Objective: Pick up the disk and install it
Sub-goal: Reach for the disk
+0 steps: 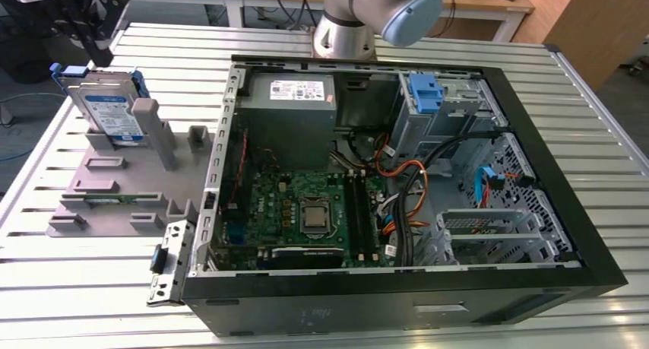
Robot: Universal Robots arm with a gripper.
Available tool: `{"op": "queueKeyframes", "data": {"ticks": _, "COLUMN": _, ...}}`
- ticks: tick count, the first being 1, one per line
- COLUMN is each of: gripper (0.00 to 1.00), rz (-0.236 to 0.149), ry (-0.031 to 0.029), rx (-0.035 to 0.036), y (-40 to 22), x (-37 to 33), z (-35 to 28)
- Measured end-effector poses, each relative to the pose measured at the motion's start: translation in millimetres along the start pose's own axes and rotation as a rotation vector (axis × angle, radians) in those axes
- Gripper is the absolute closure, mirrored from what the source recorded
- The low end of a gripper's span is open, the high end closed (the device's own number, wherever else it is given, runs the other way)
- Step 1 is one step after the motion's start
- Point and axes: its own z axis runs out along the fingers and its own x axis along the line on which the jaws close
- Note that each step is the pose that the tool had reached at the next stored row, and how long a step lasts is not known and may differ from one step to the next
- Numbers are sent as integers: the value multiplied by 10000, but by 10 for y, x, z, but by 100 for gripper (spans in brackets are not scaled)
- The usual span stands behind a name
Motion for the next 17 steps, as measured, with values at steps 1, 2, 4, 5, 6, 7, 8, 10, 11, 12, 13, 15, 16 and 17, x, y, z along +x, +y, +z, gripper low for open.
{"op": "queueKeyframes", "data": {"ticks": 1, "gripper": 89, "rz": 2, "ry": -1, "rx": 0, "y": 14, "x": 14, "z": 8}}
{"op": "queueKeyframes", "data": {"ticks": 2, "gripper": 89, "rz": 5, "ry": 0, "rx": 0, "y": 27, "x": 27, "z": 15}}
{"op": "queueKeyframes", "data": {"ticks": 4, "gripper": 89, "rz": 9, "ry": 1, "rx": 1, "y": 49, "x": 50, "z": 32}}
{"op": "queueKeyframes", "data": {"ticks": 5, "gripper": 89, "rz": 11, "ry": 1, "rx": 2, "y": 62, "x": 62, "z": 42}}
{"op": "queueKeyframes", "data": {"ticks": 6, "gripper": 89, "rz": 13, "ry": 1, "rx": 2, "y": 65, "x": 66, "z": 43}}
{"op": "queueKeyframes", "data": {"ticks": 7, "gripper": 89, "rz": 12, "ry": 1, "rx": 1, "y": 65, "x": 66, "z": 43}}
{"op": "queueKeyframes", "data": {"ticks": 8, "gripper": 89, "rz": 11, "ry": 2, "rx": 2, "y": 65, "x": 66, "z": 43}}
{"op": "queueKeyframes", "data": {"ticks": 10, "gripper": 89, "rz": 12, "ry": 0, "rx": 1, "y": 66, "x": 66, "z": 44}}
{"op": "queueKeyframes", "data": {"ticks": 11, "gripper": 89, "rz": 12, "ry": 0, "rx": 1, "y": 67, "x": 66, "z": 44}}
{"op": "queueKeyframes", "data": {"ticks": 12, "gripper": 89, "rz": 12, "ry": 0, "rx": 1, "y": 67, "x": 66, "z": 44}}
{"op": "queueKeyframes", "data": {"ticks": 13, "gripper": 89, "rz": 12, "ry": 0, "rx": 0, "y": 67, "x": 66, "z": 44}}
{"op": "queueKeyframes", "data": {"ticks": 15, "gripper": 89, "rz": 12, "ry": 0, "rx": 1, "y": 67, "x": 66, "z": 44}}
{"op": "queueKeyframes", "data": {"ticks": 16, "gripper": 89, "rz": 12, "ry": 0, "rx": 1, "y": 67, "x": 67, "z": 44}}
{"op": "queueKeyframes", "data": {"ticks": 17, "gripper": 89, "rz": 12, "ry": 0, "rx": 1, "y": 67, "x": 66, "z": 44}}
